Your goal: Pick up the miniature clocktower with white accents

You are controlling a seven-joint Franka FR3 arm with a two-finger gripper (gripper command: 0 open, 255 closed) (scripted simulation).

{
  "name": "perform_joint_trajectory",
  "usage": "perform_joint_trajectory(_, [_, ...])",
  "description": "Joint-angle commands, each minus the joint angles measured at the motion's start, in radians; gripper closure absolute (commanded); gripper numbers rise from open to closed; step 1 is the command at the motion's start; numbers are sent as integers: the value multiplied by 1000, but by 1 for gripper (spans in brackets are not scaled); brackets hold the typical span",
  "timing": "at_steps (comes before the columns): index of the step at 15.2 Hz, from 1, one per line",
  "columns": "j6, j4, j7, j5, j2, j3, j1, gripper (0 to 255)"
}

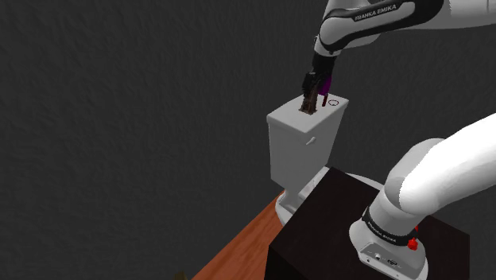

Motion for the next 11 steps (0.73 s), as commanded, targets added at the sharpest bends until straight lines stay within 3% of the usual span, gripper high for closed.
perform_joint_trajectory(1, [41,32,-32,-1,40,-31,-8,0])
perform_joint_trajectory(6, [146,118,-120,28,158,-112,-17,0])
perform_joint_trajectory(11, [232,227,-230,107,289,-194,-19,0])
